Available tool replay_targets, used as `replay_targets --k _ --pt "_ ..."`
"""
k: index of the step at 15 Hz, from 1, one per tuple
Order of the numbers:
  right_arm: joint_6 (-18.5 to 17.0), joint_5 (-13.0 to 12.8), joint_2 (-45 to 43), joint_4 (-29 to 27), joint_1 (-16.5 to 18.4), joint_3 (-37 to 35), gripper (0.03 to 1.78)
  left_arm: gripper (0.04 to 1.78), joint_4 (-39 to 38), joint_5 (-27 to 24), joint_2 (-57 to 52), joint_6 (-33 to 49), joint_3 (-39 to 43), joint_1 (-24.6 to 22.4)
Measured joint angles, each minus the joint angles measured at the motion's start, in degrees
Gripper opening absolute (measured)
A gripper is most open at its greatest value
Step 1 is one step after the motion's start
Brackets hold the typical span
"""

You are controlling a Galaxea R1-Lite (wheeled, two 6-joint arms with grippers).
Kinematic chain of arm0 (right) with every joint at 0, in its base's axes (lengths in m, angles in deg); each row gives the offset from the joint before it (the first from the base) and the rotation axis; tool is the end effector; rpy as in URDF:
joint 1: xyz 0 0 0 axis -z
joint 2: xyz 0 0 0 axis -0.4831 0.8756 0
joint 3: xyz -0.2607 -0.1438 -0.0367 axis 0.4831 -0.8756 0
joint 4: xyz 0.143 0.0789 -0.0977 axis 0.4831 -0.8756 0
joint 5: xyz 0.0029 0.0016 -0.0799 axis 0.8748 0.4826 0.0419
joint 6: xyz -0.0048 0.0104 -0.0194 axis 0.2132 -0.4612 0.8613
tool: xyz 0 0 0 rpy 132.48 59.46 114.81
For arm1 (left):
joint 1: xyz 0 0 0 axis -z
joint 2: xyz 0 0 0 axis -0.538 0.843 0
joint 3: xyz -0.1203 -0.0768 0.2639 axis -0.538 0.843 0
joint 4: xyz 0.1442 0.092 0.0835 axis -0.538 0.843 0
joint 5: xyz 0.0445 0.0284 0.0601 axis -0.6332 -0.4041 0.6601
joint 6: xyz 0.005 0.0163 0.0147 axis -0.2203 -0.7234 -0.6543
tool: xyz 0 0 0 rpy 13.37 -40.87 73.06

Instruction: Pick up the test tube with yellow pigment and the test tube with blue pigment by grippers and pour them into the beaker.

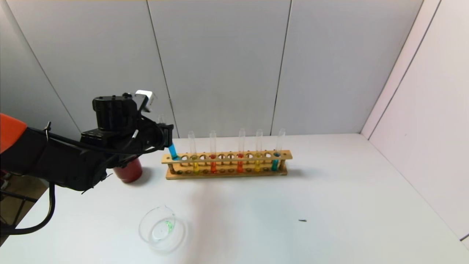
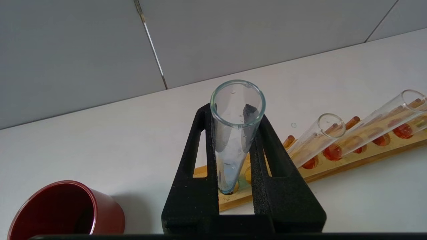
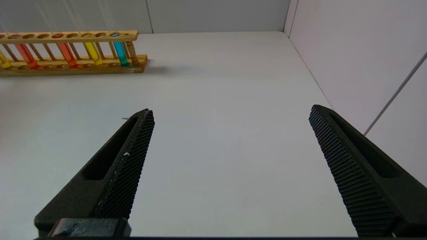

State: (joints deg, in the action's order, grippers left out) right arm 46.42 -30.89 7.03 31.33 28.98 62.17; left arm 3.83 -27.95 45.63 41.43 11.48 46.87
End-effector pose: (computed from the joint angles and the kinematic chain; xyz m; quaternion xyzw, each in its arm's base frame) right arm -0.0240 -0.0001 0.0761 0.0069 0.0098 -0.0047 0.9999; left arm 0.3412 -0.0866 0.1665 0.0246 0.1045 -0.1123 0.9879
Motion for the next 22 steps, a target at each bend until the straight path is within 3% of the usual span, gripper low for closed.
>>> replay_targets --k 6,13,18,22 --pt "0.0 0.0 0.0 0.0 0.0 0.0 1.70 0.32 8.4 0.8 -3.5 0.1 -5.5 0.2" --pt "0.0 0.0 0.0 0.0 0.0 0.0 1.70 0.32 26.5 1.1 -12.8 0.2 -11.5 1.6" --pt "0.0 0.0 0.0 0.0 0.0 0.0 1.70 0.32 41.6 1.3 -24.4 0.1 -9.5 3.1" --pt "0.0 0.0 0.0 0.0 0.0 0.0 1.70 0.32 48.2 2.2 -32.9 -1.4 -2.8 3.3"
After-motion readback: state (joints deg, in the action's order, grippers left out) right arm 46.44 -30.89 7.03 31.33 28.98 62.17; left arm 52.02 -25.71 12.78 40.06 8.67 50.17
